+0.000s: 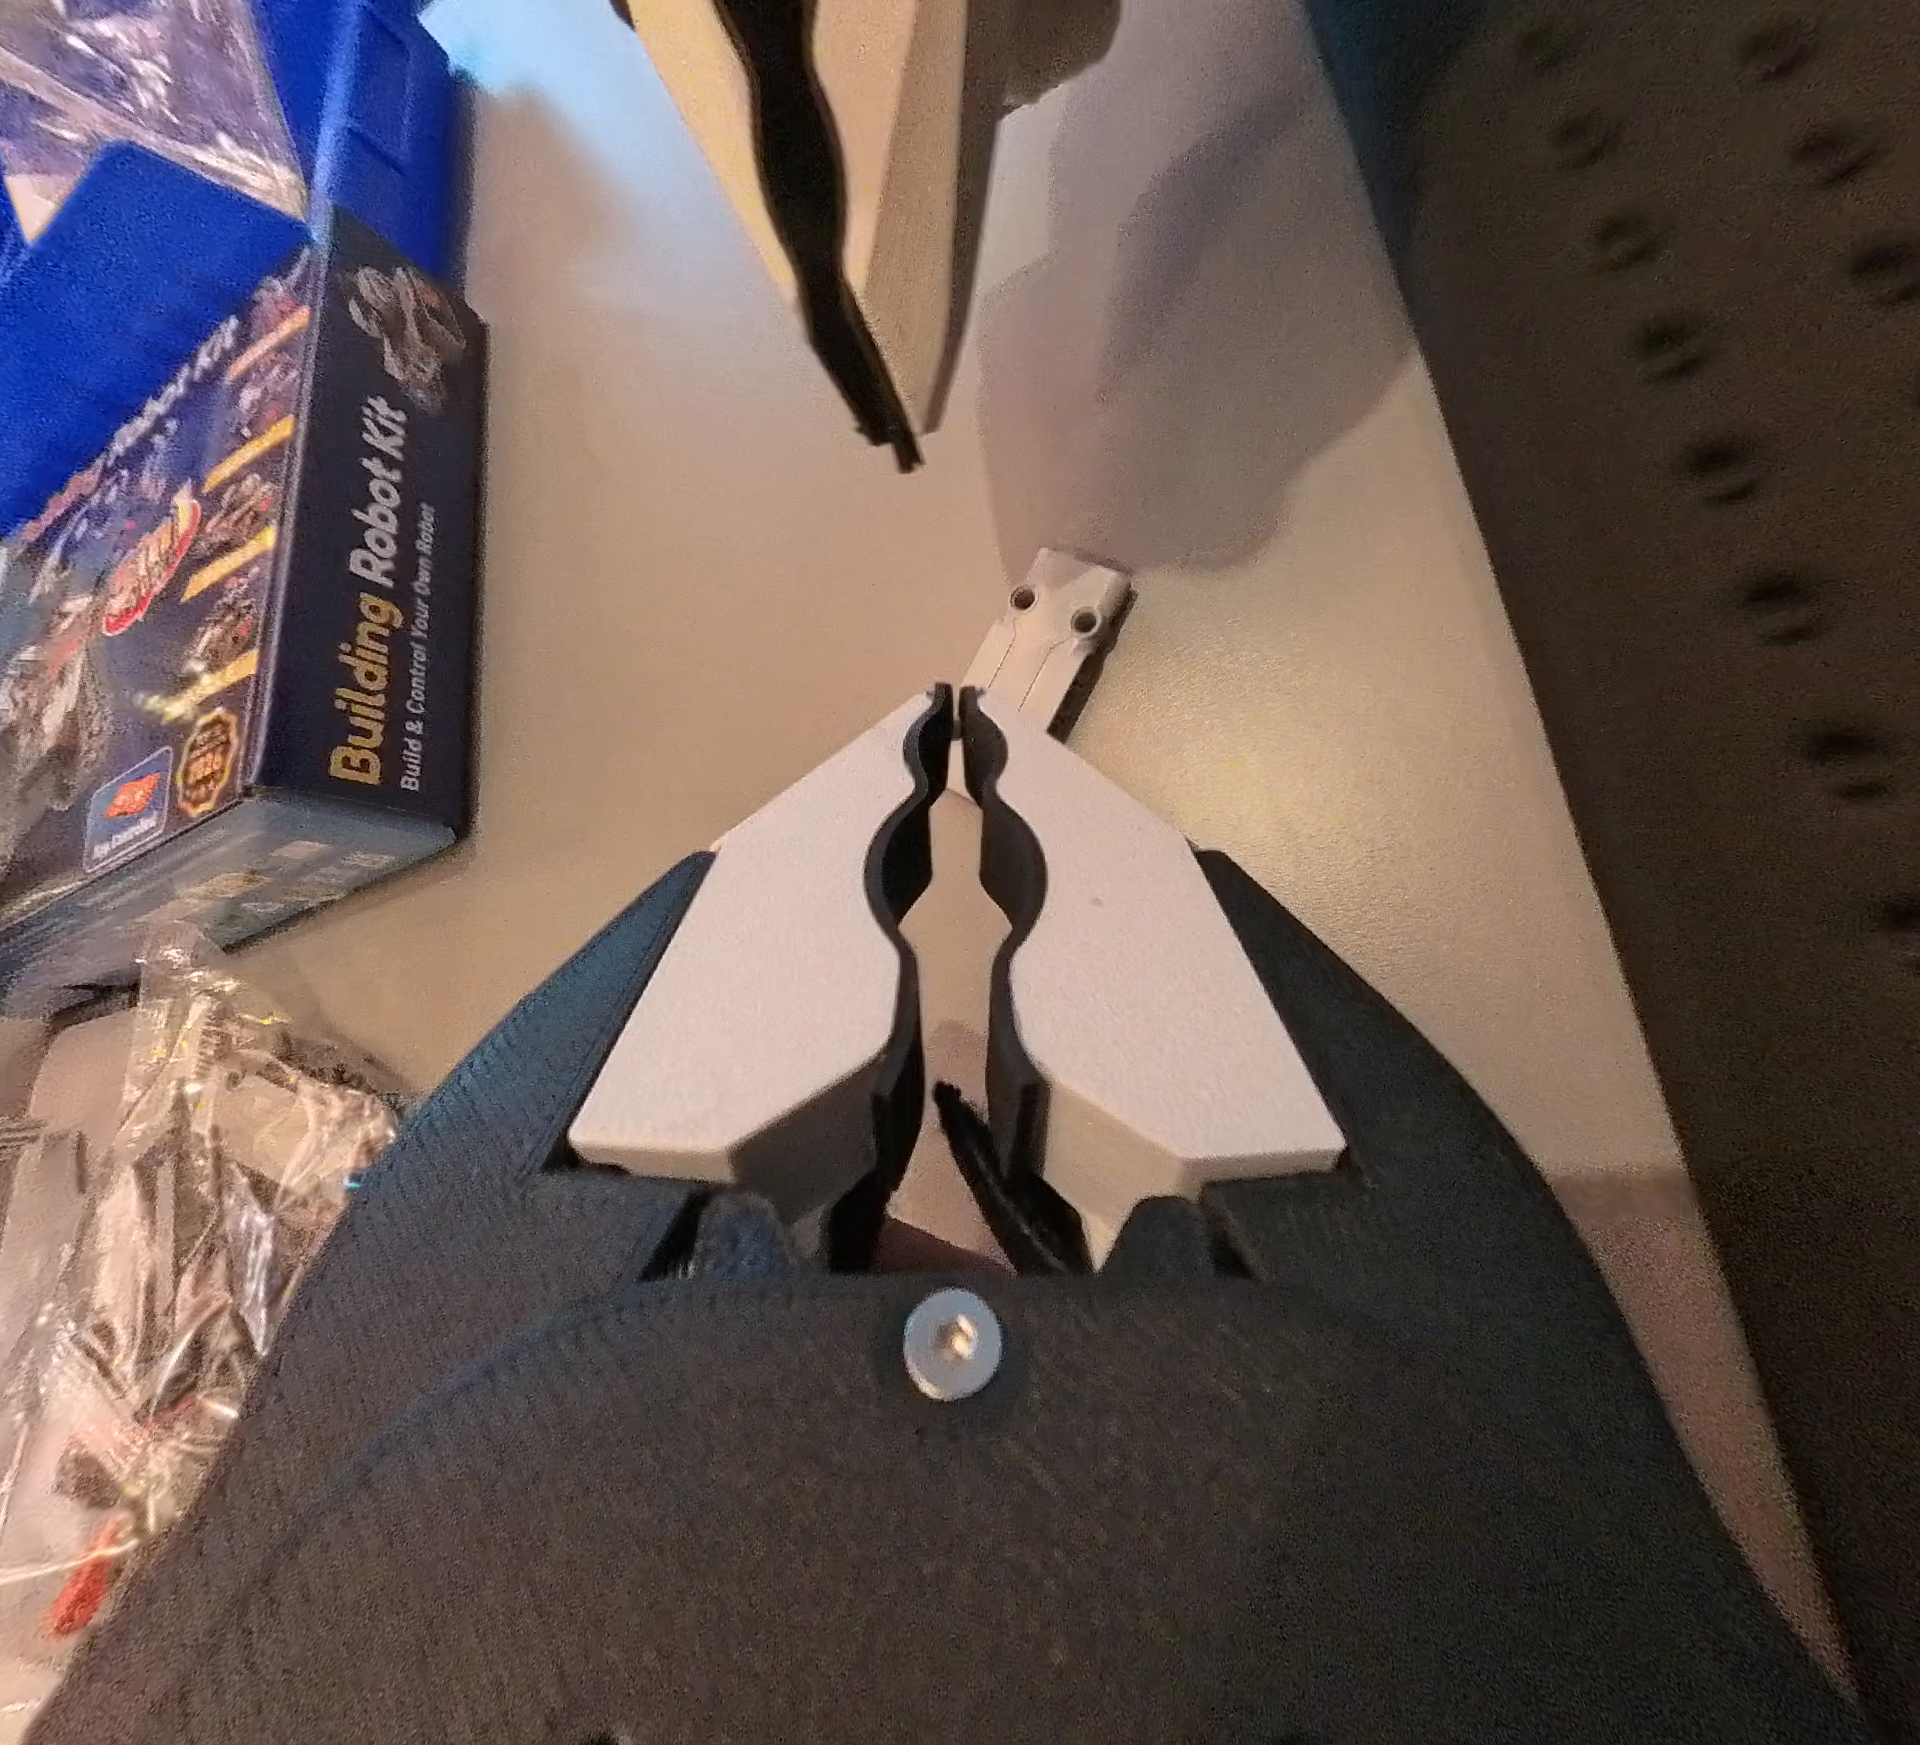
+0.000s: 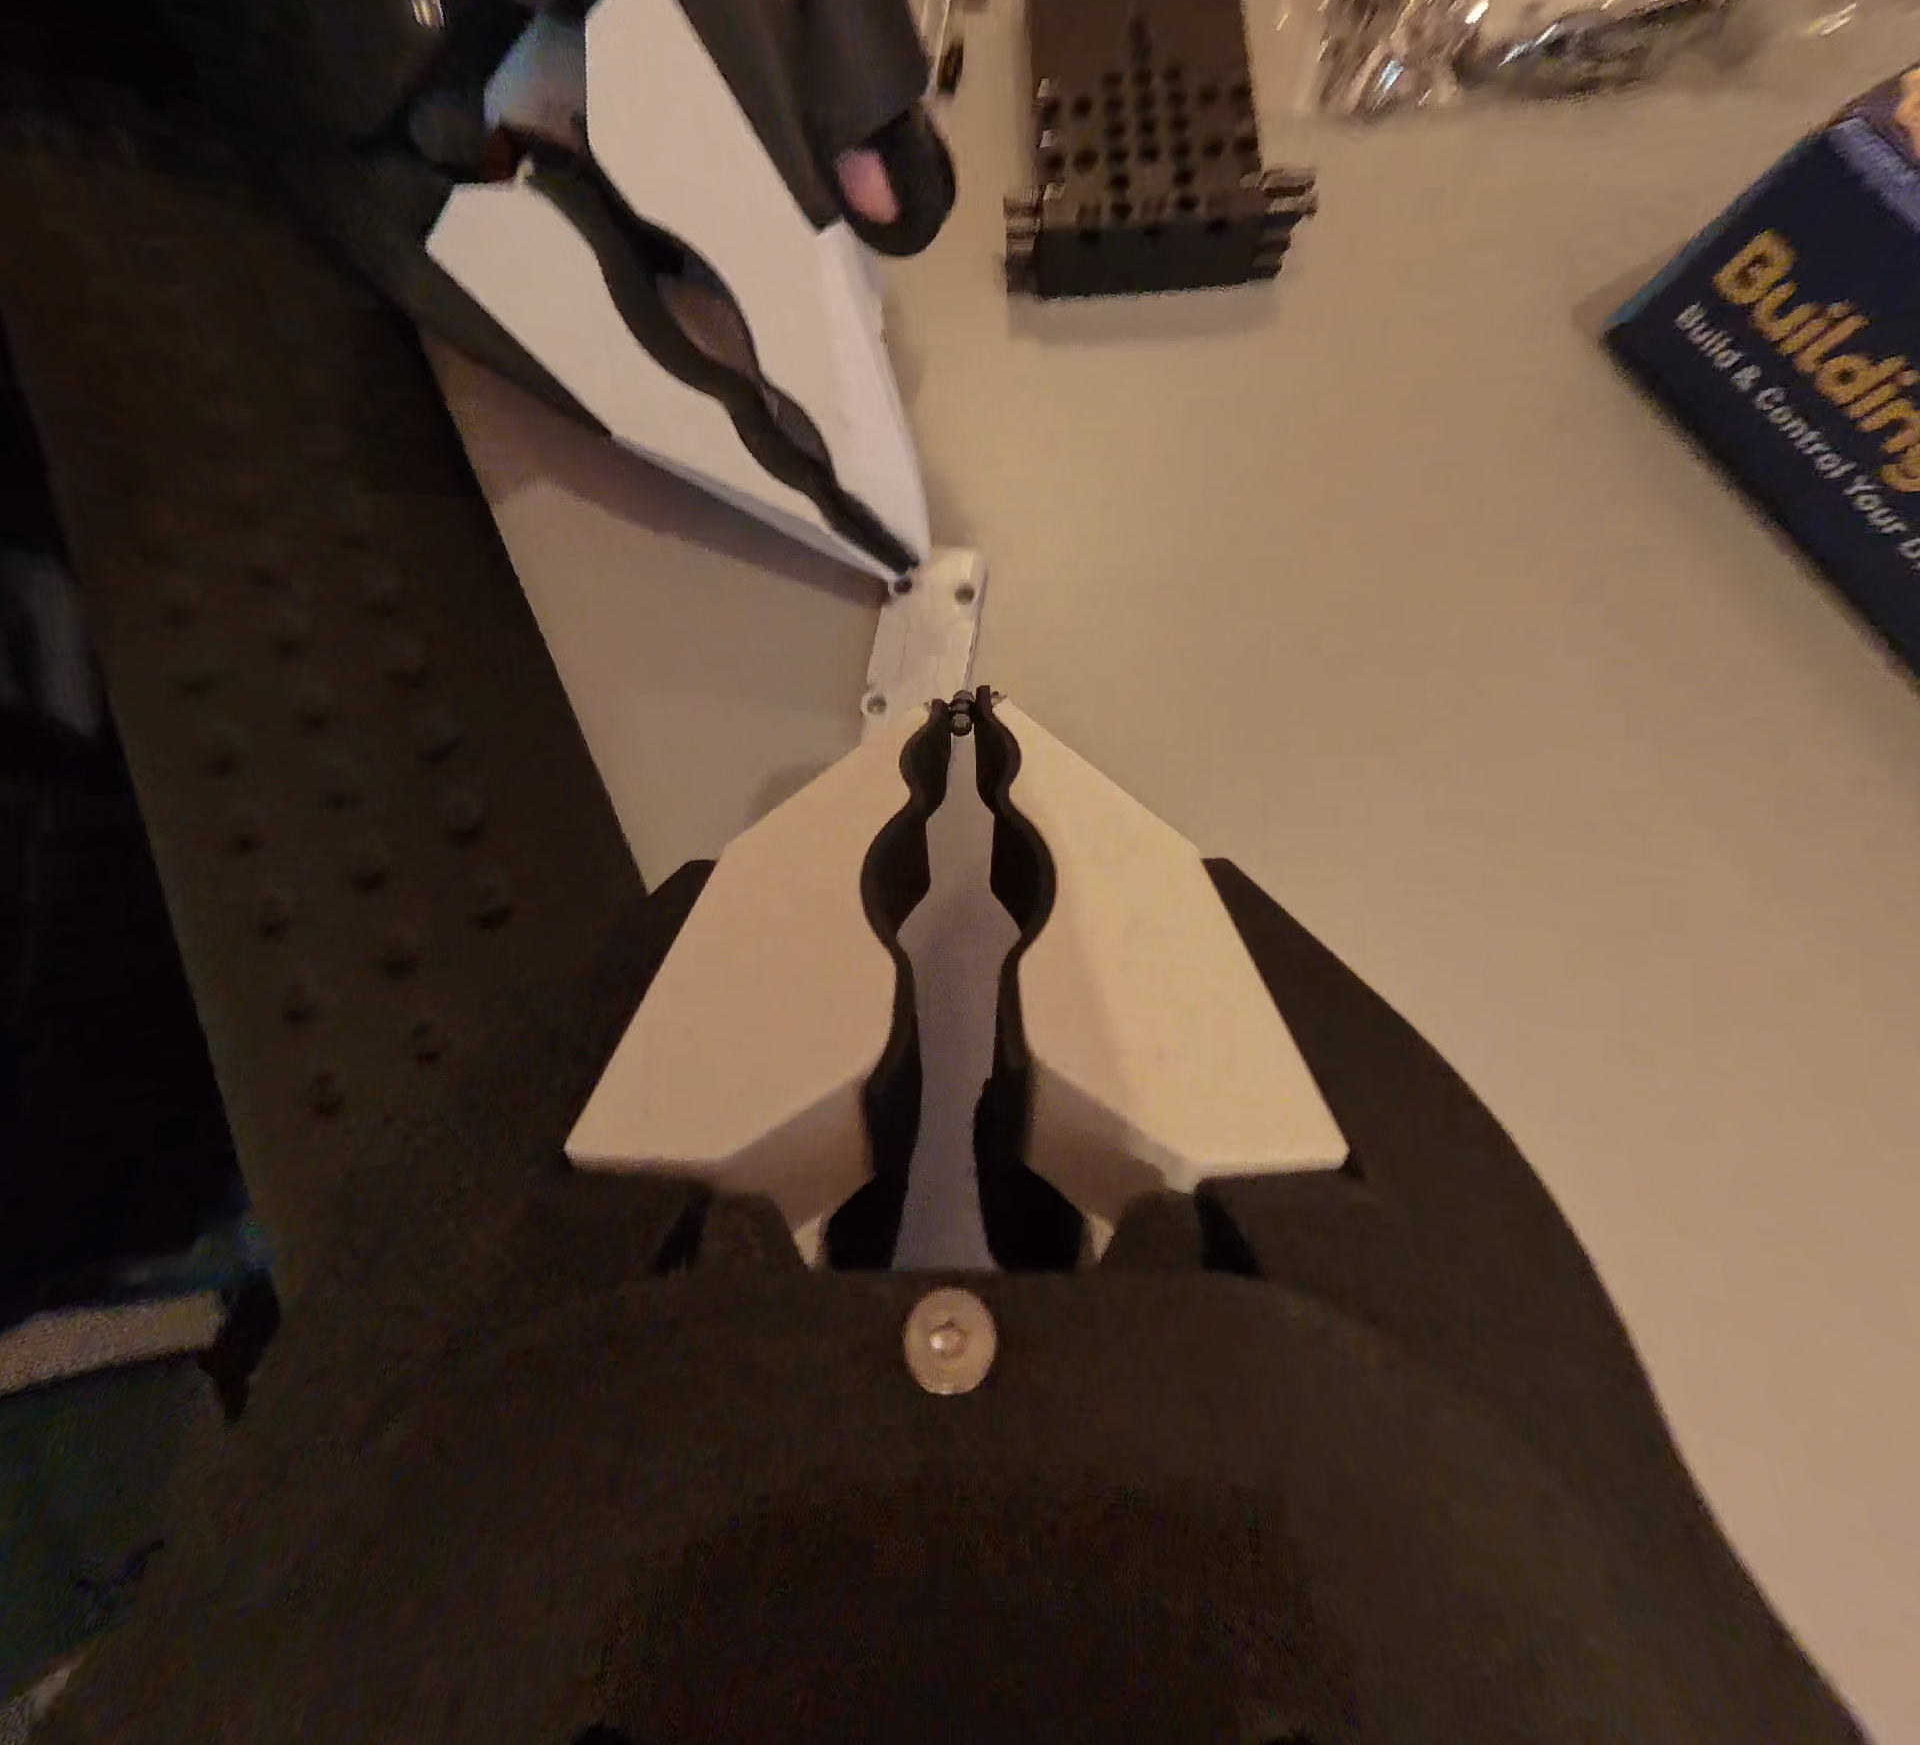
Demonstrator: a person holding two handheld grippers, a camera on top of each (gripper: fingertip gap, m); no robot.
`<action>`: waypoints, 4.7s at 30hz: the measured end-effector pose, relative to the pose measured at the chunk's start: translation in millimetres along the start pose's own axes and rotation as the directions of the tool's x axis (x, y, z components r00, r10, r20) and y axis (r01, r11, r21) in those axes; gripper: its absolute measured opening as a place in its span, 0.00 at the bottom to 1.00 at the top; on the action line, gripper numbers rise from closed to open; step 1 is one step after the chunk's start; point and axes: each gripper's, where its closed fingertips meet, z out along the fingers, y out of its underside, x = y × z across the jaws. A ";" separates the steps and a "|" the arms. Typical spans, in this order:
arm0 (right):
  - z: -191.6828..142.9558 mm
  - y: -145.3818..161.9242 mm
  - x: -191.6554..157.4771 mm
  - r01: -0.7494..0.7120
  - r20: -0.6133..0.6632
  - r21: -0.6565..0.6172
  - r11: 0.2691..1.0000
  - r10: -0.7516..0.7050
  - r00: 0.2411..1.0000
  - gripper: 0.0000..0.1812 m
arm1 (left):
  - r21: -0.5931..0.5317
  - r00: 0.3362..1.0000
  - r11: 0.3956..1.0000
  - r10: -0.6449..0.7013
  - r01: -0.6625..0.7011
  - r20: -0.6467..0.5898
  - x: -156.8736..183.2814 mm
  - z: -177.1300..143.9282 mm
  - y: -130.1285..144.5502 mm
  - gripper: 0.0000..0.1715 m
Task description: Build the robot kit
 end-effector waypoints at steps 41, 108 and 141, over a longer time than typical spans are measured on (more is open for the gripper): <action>33.4 12.5 -2.3 0.159 0.125 -0.392 0.906 -0.119 0.985 0.14 | -0.021 0.993 0.996 -0.084 0.082 -0.085 10.0 12.7 9.2 0.00; 158.8 -144.3 -23.9 0.167 0.194 -0.035 0.985 -0.157 0.968 0.01 | 0.025 0.826 0.942 -0.305 0.334 0.474 -107.7 -178.2 136.9 0.03; 75.3 -181.4 -47.5 -0.264 0.499 0.311 0.913 0.079 0.863 0.03 | -0.012 0.827 0.978 0.182 -0.208 0.532 -73.8 -151.3 47.4 0.01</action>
